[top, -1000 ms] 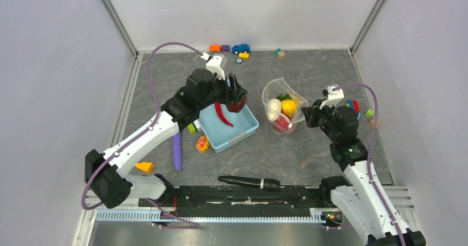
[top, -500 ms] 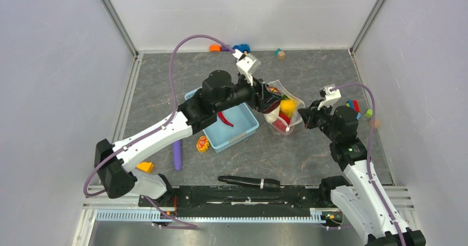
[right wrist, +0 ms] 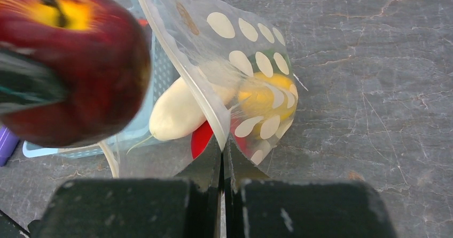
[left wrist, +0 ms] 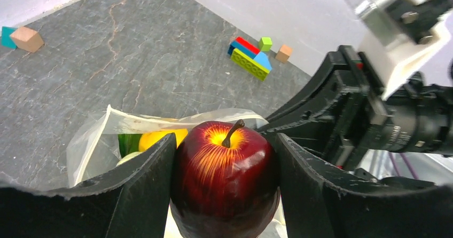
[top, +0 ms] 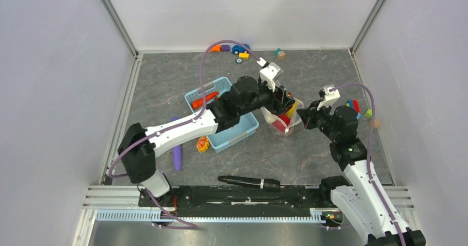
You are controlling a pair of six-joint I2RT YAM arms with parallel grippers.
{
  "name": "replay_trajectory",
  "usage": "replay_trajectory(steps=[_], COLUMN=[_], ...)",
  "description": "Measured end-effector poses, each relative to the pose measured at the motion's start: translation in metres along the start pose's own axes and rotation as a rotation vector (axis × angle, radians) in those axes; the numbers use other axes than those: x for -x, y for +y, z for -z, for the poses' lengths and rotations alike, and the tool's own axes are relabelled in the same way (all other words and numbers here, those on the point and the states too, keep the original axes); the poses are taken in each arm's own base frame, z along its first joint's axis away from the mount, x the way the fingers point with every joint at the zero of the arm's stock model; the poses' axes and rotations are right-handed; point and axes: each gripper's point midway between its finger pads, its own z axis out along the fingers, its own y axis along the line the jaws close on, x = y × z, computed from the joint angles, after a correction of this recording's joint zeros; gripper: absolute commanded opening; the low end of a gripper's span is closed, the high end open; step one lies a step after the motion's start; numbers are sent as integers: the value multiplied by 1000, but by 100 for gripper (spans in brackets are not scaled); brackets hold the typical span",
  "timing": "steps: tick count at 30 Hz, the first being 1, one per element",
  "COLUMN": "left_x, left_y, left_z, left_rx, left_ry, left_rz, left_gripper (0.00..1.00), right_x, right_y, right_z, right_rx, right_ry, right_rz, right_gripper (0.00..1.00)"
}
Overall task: Place the food in the zip-top bag and seal the zipper
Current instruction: Place the fake fruit in the zipper food storage bag.
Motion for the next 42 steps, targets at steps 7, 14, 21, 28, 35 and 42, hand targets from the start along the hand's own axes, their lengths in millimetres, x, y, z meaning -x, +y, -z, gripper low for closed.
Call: replay_trajectory(steps=[7,14,21,28,35,42], left_x=[-25,-31,-31,-41,-40,-36], left_y=[16,23,28,33,31,21], left_z=[-23,-27,-31,-35,-35,-31], left_rx=[79,131,154,174,161,112], left_ry=[37,38,23,42,42,46], left_rz=[-43,-73,-82,-85,-88,-86], left_gripper=[31,31,43,81,100,100], right_x=[0,2,14,4,0,1], right_y=[3,6,11,10,10,8], right_z=[0,2,3,-2,-2,-1], right_rx=[16,26,30,31,31,20], right_ry=[2,11,37,90,108,103], right_rz=[-1,-18,-47,-73,-78,-76], right_gripper=[0,0,0,0,0,0])
